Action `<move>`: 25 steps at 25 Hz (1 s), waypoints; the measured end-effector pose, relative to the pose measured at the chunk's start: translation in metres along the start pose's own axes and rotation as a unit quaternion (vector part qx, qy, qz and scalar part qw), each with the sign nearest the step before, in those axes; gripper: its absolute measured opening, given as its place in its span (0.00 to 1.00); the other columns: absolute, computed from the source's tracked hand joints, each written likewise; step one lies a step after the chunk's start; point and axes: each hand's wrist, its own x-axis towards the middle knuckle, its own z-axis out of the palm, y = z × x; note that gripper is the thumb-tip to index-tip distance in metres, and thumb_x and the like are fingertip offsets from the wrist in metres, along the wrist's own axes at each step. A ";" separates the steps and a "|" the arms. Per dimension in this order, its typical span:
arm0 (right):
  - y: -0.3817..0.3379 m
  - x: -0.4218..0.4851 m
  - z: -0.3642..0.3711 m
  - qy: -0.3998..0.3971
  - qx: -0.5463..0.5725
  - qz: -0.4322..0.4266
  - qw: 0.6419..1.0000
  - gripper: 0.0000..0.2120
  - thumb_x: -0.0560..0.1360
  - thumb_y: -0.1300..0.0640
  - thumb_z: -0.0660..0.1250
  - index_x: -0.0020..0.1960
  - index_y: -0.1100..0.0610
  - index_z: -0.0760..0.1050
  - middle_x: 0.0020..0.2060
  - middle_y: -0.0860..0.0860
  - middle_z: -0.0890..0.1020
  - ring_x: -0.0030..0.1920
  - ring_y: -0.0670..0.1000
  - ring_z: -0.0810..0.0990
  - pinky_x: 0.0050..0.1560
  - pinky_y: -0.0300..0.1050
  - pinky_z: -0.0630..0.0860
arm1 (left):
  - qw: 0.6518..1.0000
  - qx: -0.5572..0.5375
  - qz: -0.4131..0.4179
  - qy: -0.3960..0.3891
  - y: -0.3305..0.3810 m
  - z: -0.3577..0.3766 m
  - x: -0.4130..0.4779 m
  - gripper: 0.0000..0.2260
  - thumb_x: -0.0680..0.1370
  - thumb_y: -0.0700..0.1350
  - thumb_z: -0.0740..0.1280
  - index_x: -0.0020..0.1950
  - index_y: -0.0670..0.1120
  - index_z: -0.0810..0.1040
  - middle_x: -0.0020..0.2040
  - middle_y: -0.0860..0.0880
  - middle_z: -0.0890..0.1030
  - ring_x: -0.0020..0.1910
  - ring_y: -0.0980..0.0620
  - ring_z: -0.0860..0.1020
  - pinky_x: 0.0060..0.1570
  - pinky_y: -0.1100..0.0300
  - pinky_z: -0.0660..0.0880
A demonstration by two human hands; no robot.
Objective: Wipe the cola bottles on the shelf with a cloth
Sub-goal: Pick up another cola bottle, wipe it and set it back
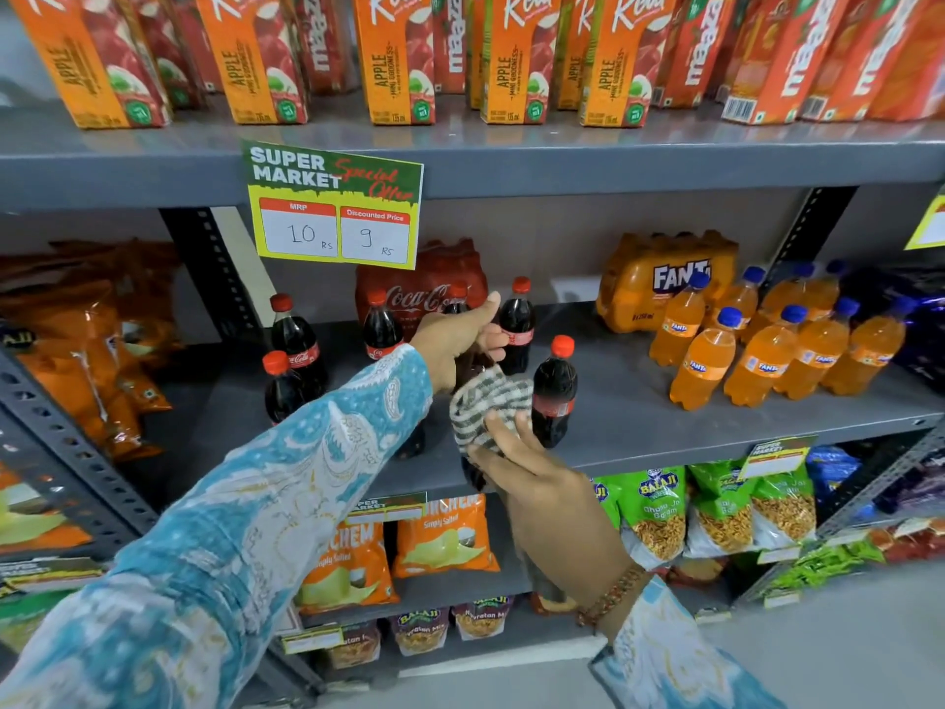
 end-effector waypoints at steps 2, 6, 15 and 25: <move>-0.001 -0.001 -0.008 0.018 0.071 0.061 0.995 0.19 0.71 0.70 0.67 0.61 0.58 0.78 0.65 0.56 0.76 0.63 0.59 0.76 0.50 0.49 0.81 | 1.000 -0.008 0.013 0.002 -0.001 0.000 -0.001 0.16 0.71 0.53 0.72 0.40 0.39 0.78 0.25 0.48 0.81 0.31 0.51 0.81 0.34 0.58 0.80; -0.006 0.019 -0.004 0.018 0.126 0.174 0.977 0.24 0.80 0.41 0.55 0.68 0.54 0.71 0.68 0.54 0.72 0.70 0.53 0.68 0.68 0.45 0.65 | 0.999 -0.037 0.024 -0.020 -0.005 0.009 -0.009 0.15 0.72 0.50 0.72 0.38 0.38 0.77 0.26 0.47 0.82 0.24 0.54 0.80 0.25 0.64 0.77; 0.004 0.030 0.021 0.099 -0.011 0.149 0.984 0.20 0.79 0.52 0.58 0.68 0.59 0.71 0.71 0.61 0.68 0.71 0.62 0.66 0.56 0.53 0.77 | 0.999 -0.034 0.033 -0.014 0.006 0.025 -0.015 0.16 0.72 0.52 0.72 0.40 0.38 0.77 0.35 0.44 0.81 0.33 0.49 0.79 0.42 0.58 0.80; 0.003 -0.013 0.021 0.050 -0.024 0.102 0.993 0.20 0.77 0.63 0.61 0.69 0.56 0.68 0.71 0.59 0.66 0.70 0.63 0.68 0.55 0.47 0.74 | 0.998 -0.016 0.018 -0.055 0.010 0.028 -0.006 0.17 0.70 0.57 0.72 0.37 0.44 0.74 0.32 0.50 0.76 0.43 0.49 0.80 0.53 0.56 0.77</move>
